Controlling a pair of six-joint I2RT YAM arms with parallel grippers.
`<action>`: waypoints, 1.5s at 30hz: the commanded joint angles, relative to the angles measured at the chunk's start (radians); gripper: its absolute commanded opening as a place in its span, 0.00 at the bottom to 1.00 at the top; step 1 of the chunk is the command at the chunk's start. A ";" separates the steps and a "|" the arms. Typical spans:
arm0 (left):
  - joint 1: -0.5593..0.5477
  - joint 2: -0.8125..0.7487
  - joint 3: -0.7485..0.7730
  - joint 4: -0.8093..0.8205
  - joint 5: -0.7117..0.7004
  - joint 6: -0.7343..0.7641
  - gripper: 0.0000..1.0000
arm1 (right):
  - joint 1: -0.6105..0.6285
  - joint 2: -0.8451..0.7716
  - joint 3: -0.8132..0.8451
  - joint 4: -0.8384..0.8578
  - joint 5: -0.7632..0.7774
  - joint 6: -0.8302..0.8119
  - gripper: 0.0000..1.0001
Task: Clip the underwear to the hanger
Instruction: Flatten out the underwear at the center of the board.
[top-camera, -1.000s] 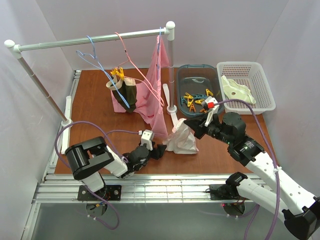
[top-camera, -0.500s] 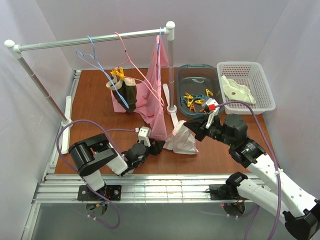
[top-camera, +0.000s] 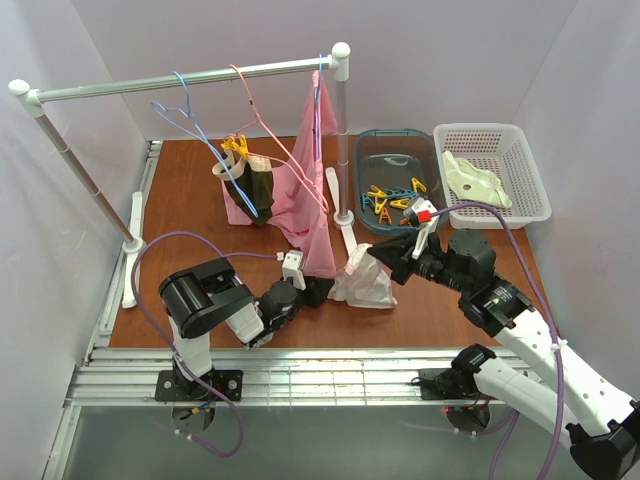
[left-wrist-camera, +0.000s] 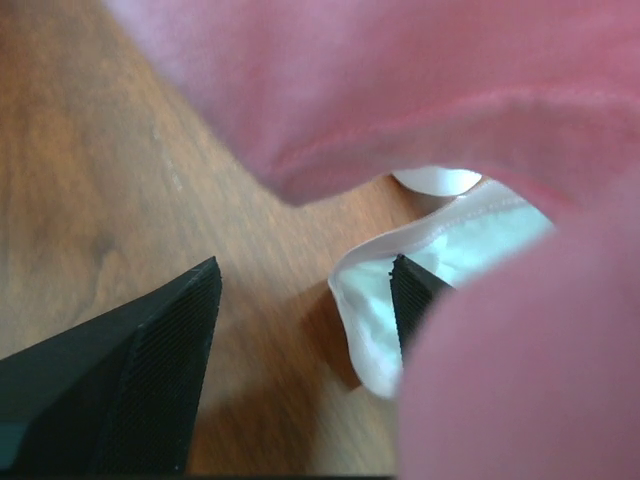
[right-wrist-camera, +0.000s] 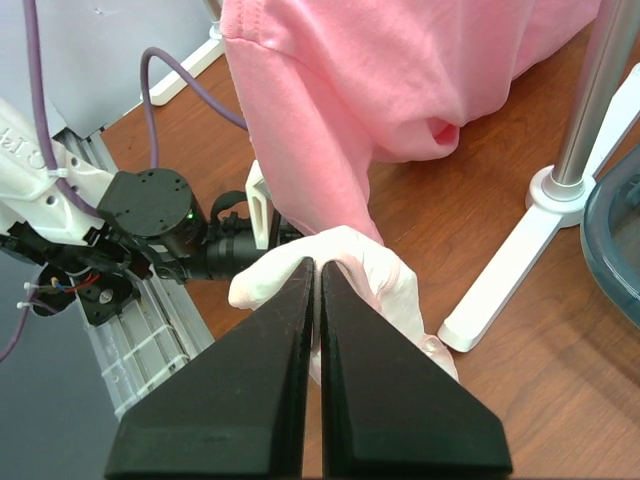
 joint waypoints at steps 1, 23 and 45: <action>0.007 0.049 0.040 0.018 0.047 0.014 0.59 | 0.001 -0.007 -0.007 0.019 -0.027 0.010 0.01; 0.007 0.017 0.046 0.096 -0.009 0.057 0.00 | 0.010 -0.018 -0.060 -0.030 -0.108 -0.019 0.01; 0.137 -0.056 -0.023 0.213 -0.046 0.088 0.00 | 0.472 0.103 -0.231 -0.136 0.042 0.082 0.25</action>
